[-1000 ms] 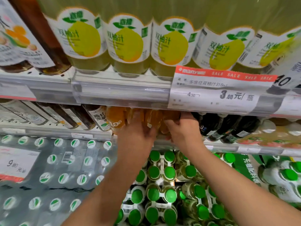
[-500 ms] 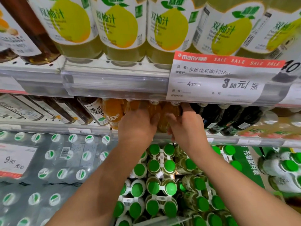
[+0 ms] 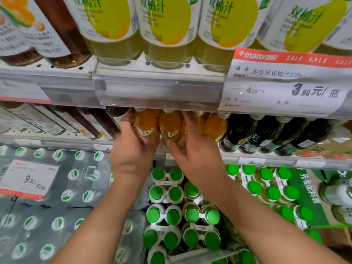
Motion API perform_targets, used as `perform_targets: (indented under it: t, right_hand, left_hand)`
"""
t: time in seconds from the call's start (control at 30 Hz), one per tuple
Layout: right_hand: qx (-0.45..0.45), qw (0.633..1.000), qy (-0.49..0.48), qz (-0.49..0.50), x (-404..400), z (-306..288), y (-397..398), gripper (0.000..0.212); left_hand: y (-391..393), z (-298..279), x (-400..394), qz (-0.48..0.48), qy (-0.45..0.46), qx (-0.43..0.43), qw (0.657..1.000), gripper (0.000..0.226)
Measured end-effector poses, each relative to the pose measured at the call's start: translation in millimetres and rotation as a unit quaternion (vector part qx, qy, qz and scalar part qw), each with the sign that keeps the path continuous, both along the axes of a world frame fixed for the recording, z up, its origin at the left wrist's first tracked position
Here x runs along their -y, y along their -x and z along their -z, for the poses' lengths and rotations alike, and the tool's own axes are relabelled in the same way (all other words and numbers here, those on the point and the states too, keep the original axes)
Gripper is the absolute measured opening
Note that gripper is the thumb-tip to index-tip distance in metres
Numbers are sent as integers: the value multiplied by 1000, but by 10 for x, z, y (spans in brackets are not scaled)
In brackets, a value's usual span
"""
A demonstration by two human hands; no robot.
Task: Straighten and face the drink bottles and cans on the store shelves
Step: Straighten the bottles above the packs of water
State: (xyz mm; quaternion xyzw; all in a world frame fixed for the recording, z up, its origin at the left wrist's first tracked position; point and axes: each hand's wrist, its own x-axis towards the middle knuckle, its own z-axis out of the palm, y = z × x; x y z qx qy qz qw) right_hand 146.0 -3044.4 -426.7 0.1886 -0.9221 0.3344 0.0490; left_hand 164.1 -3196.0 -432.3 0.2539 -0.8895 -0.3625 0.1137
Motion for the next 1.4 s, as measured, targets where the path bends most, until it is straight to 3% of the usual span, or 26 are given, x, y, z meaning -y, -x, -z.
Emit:
perform_targets:
  t: [0.07,0.23,0.4,0.5,0.67,0.83,1.0,1.07,1.13,1.23,1.4]
  right_hand:
    - [18,999,-36,13,116,-66,124,72]
    - [145,981,-103,78,341,-66,387,48]
    - [142,966,-204,76,330,-185,357,42]
    - [145,964,-218,53,299,-249,352,38]
    - [154,965,-211,24,254,-275,373,30]
    - [148,976,-160,27,238,-232,347,28]
    - [86,996,-25,-8,95,-81,1,70]
    - [95,995,11,-25,-4,-69,-143,73]
    - [112,992,42,-27,-116,-68,-257,69]
    - [139,987,82,-15,-274,-114,-385,53]
    - [162,985,63,-14,-518,-333,-565,30]
  left_hand:
    - [49,20,19,18,34,20,999,62]
    - [197,17,49,15,120,56,991,54]
    - [288,28,139,48,151,71,985,53]
    - [280,23,212,101,194,76,973,39]
    - [237,53,283,150,202,81,964,36]
    - [207,1,233,150,135,44,978,51]
    - [-87,-61,108,117,31,-14,993,66]
    - [-227,-91,35,109,32,-15,993,62]
    - [-352,-123,-5,111,39,-7,993,59]
    - [-464,-253,-14,155,70,27,985,35]
    - [-691,-708,-19,256,58,64,963,22]
